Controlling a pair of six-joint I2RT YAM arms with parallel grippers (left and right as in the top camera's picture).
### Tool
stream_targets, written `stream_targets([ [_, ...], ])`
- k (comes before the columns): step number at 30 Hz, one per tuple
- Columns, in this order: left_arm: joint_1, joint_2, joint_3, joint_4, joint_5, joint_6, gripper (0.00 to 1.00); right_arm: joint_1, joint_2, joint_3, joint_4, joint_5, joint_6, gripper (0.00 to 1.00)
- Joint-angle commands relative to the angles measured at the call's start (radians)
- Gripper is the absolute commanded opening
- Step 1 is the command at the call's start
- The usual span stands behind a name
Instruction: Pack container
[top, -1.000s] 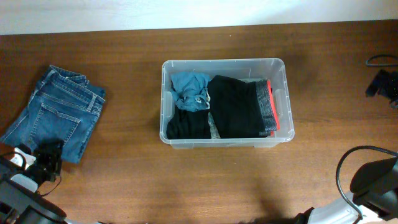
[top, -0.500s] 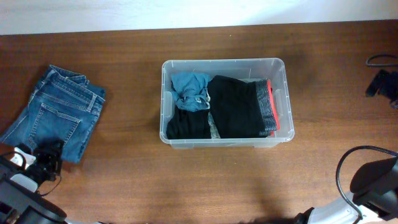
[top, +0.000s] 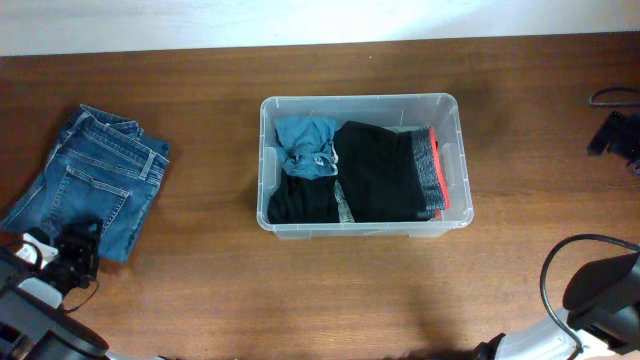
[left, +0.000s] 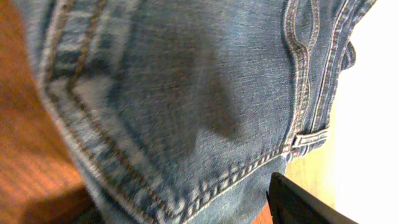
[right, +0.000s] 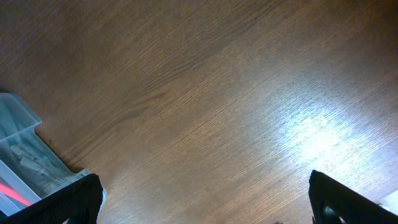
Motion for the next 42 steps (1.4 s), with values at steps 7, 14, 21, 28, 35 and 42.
stream_targets([
  [7, -0.077, 0.063, -0.047, 0.039, -0.085, 0.002, 0.06, -0.001, -0.011, 0.017, 0.000, 0.009, 0.008, 0.98],
  [14, -0.074, 0.062, -0.047, 0.032, -0.033, 0.001, 0.00, -0.001, -0.011, 0.017, 0.000, 0.009, 0.008, 0.98],
  [21, -0.074, -0.036, -0.046, -0.057, 0.001, -0.111, 0.01, -0.001, -0.011, 0.017, 0.000, 0.009, 0.008, 0.98],
  [28, -0.077, -0.351, -0.039, -0.252, -0.205, -0.109, 0.01, -0.001, -0.011, 0.017, 0.000, 0.009, 0.008, 0.98],
  [35, -0.128, -0.582, -0.015, -0.353, -0.343, -0.094, 0.00, -0.001, -0.011, 0.017, 0.000, 0.009, 0.008, 0.98],
  [42, -0.300, -0.528, -0.015, -0.357, -0.476, -0.095, 0.01, -0.001, -0.011, 0.017, 0.000, 0.008, 0.008, 0.98],
])
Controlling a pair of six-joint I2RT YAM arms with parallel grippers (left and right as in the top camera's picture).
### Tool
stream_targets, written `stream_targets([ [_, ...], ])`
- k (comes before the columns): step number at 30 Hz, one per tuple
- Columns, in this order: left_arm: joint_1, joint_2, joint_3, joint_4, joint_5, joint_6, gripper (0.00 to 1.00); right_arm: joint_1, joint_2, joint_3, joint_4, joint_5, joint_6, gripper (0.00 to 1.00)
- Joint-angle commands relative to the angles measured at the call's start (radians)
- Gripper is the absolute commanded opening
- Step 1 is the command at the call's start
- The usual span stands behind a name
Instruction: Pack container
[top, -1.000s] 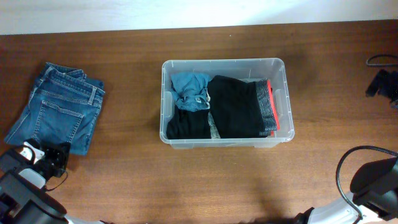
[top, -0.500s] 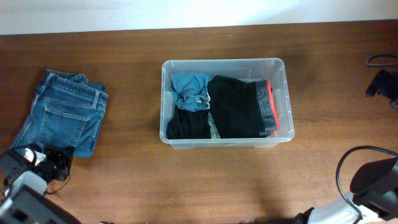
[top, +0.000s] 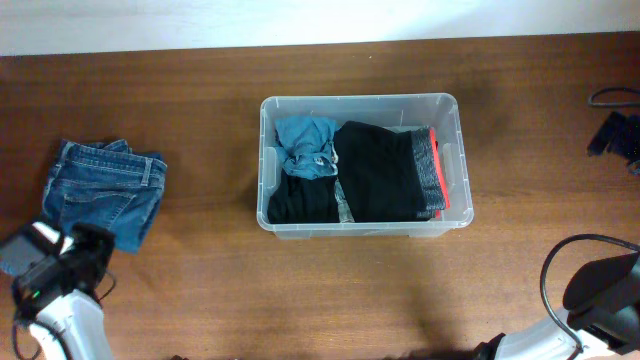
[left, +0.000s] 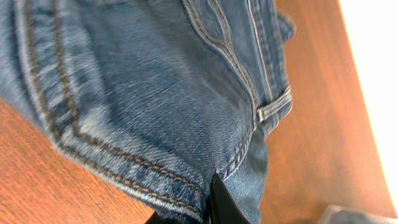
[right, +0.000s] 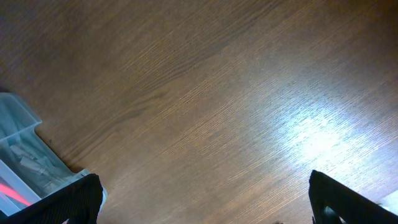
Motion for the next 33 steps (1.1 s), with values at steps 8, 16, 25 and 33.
stream_targets([
  [8, -0.158, 0.187, 0.032, 0.037, -0.101, 0.010, 0.00, -0.001, -0.011, 0.017, 0.000, 0.009, 0.008, 0.98],
  [16, -0.159, 0.245, 0.032, 0.035, -0.096, 0.010, 0.24, -0.001, -0.011, 0.017, 0.000, 0.008, 0.008, 0.98],
  [25, -0.155, 0.245, 0.032, -0.039, -0.092, 0.008, 0.40, -0.001, -0.011, 0.017, 0.000, 0.009, 0.008, 0.98],
  [33, -0.050, 0.245, 0.032, -0.124, 0.002, -0.082, 0.40, -0.001, -0.011, 0.017, 0.000, 0.009, 0.008, 0.98],
])
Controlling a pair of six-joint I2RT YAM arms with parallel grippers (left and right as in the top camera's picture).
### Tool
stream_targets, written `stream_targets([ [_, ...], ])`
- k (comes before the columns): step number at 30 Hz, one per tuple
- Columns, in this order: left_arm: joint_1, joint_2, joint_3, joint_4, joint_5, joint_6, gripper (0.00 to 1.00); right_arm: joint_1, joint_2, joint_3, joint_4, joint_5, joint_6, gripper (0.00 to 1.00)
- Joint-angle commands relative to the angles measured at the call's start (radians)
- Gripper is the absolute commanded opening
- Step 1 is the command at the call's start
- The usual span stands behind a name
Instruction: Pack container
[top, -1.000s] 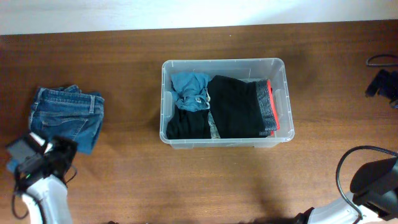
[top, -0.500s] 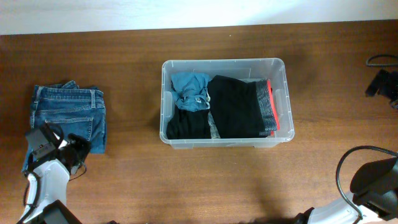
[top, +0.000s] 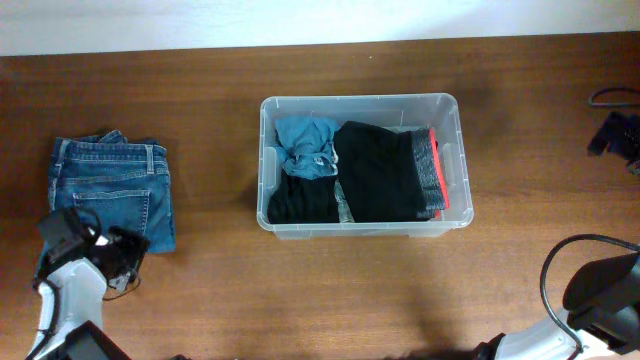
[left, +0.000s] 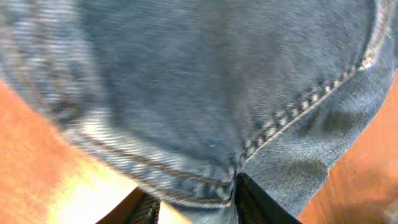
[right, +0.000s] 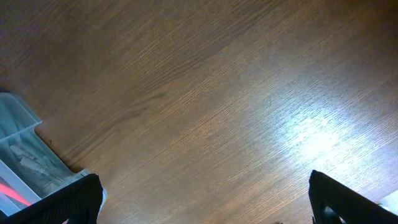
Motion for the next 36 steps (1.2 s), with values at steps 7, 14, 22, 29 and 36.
stream_targets([
  [7, 0.182, 0.010, 0.014, -0.043, 0.078, -0.037, 0.62, -0.001, -0.011, 0.017, 0.000, 0.009, 0.008, 0.98],
  [14, 0.193, 0.011, -0.026, 0.012, 0.160, -0.036, 0.99, -0.001, -0.011, 0.017, 0.000, 0.008, 0.008, 0.98],
  [22, 0.193, 0.011, -0.175, 0.221, 0.253, -0.120, 0.99, -0.001, -0.011, 0.017, 0.000, 0.009, 0.008, 0.98],
  [29, 0.193, 0.011, -0.233, 0.381, 0.254, -0.198, 0.99, -0.001, -0.011, 0.017, 0.000, 0.009, 0.008, 0.98],
  [36, 0.193, 0.011, -0.233, 0.420, 0.254, -0.276, 0.99, -0.001, -0.011, 0.017, 0.000, 0.008, 0.008, 0.98],
])
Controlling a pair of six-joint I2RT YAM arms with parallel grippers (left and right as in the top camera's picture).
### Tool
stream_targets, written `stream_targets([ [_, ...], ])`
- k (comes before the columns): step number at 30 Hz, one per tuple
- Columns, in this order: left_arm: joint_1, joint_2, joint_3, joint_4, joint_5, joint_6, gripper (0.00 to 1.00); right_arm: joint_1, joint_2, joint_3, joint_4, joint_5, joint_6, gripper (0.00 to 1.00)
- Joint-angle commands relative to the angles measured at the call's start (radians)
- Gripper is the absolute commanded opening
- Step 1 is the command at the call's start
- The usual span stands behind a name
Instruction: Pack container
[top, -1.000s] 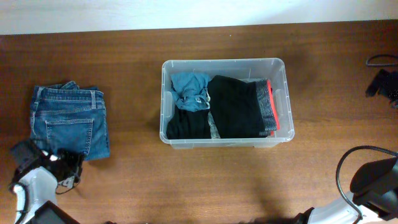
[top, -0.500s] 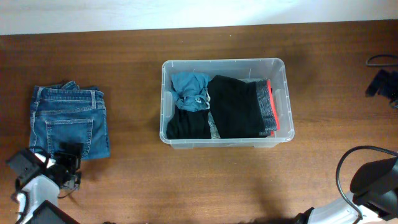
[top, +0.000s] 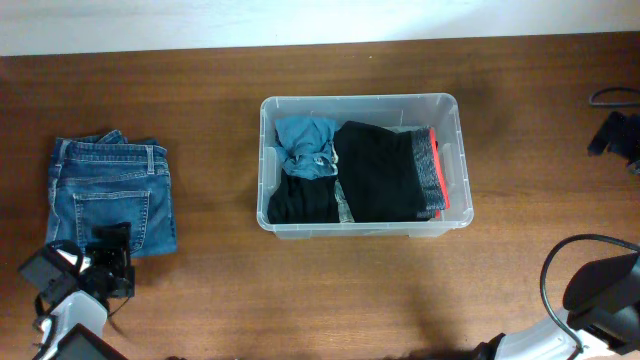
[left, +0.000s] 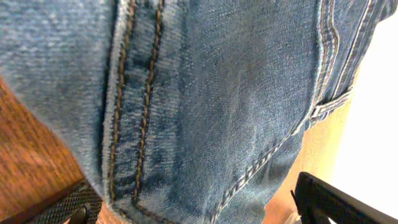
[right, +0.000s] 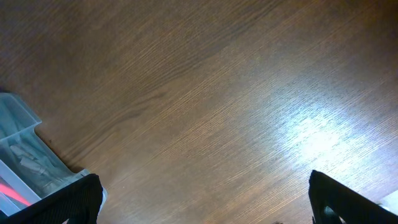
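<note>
The folded blue jeans (top: 110, 192) lie at the table's left side. They fill the left wrist view (left: 211, 93). My left gripper (top: 112, 258) stands open at their near edge, and its fingers straddle that hem (left: 205, 208) without closing on it. The clear plastic container (top: 452, 150) sits mid-table. It holds a blue garment (top: 305, 140), black clothes (top: 375, 180) and a grey-and-red waistband (top: 430, 165). My right gripper (right: 205, 205) is open over bare wood, and a corner of the container (right: 22, 152) shows at its left.
The wooden table (top: 300, 290) runs out to a pale wall strip at the back. Black cables and gear (top: 615, 125) lie at the far right edge. The right arm's body (top: 600, 290) is at the lower right corner.
My left gripper has opened and let go of the jeans' near edge. It now sits slightly nearer the table's front. The jeans and the right arm have not moved.
The jeans first lay askew at the far left with my left gripper at their near corner. Then the gripper was shut on their edge and the jeans lay bunched. Later they lay squared up, still gripped. Now they lie released, in the same place.
</note>
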Motion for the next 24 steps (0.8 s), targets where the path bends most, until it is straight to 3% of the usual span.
stream_targets([
  [1, 0.000, 0.023, -0.031, 0.018, -0.014, -0.071, 0.99, -0.001, -0.011, 0.017, 0.000, 0.009, 0.008, 0.98],
  [10, 0.000, 0.039, -0.031, 0.097, -0.016, -0.110, 0.96, -0.001, -0.011, 0.017, 0.000, 0.009, 0.008, 0.98],
  [14, 0.000, 0.069, -0.031, 0.134, -0.015, -0.112, 0.89, -0.001, -0.011, 0.017, 0.000, 0.009, 0.008, 0.98],
  [15, 0.000, 0.078, -0.031, 0.146, -0.015, -0.112, 0.81, -0.001, -0.011, 0.017, 0.000, 0.009, 0.008, 0.98],
  [18, 0.000, 0.102, -0.031, 0.167, -0.005, -0.111, 0.71, -0.001, -0.011, 0.017, 0.000, 0.009, 0.008, 0.98],
  [24, 0.000, 0.105, -0.030, 0.177, -0.003, -0.088, 0.64, -0.001, -0.011, 0.017, 0.000, 0.009, 0.008, 0.98],
])
